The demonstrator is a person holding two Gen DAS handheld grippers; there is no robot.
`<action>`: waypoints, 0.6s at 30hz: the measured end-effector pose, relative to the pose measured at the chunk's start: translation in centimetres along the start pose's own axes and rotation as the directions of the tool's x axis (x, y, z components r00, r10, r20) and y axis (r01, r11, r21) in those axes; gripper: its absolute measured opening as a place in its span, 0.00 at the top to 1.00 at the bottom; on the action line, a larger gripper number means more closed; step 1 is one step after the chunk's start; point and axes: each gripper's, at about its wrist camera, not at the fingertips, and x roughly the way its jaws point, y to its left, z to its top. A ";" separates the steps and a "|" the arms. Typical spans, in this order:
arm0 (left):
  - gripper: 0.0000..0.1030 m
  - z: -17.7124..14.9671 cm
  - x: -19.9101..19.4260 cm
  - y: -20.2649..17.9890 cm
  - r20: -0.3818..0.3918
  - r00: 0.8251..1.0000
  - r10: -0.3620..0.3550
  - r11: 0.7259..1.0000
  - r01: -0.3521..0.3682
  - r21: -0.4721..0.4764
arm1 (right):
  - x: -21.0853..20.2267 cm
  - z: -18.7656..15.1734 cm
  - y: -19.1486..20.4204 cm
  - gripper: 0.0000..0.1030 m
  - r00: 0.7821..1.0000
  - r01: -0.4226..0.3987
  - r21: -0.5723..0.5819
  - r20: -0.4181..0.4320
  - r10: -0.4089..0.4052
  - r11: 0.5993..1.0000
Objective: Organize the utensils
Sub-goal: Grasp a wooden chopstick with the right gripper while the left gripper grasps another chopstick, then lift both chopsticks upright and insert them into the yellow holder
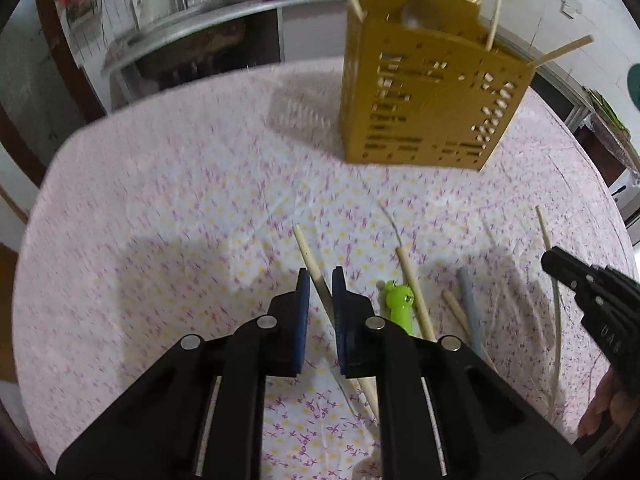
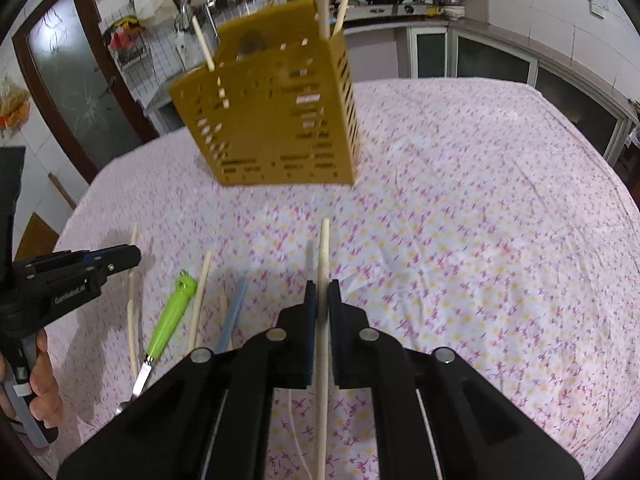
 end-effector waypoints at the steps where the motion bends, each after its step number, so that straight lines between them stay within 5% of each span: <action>1: 0.90 0.1 -0.3 -0.1 0.011 1.000 -0.003 1.000 0.003 0.007 | -0.3 0.2 -0.1 0.94 1.000 -0.004 0.006 0.014 0.004 1.000; 8: 0.91 0.4 -3.7 -0.9 0.139 0.990 -0.017 0.998 0.009 0.057 | -2.6 1.5 -0.4 0.94 0.990 -0.025 0.019 0.141 0.022 1.000; 18: 0.95 1.0 -9.6 -1.4 0.370 0.929 -0.025 0.992 -0.023 0.125 | -5.5 2.8 0.7 0.94 0.952 -0.033 -0.023 0.303 0.039 0.999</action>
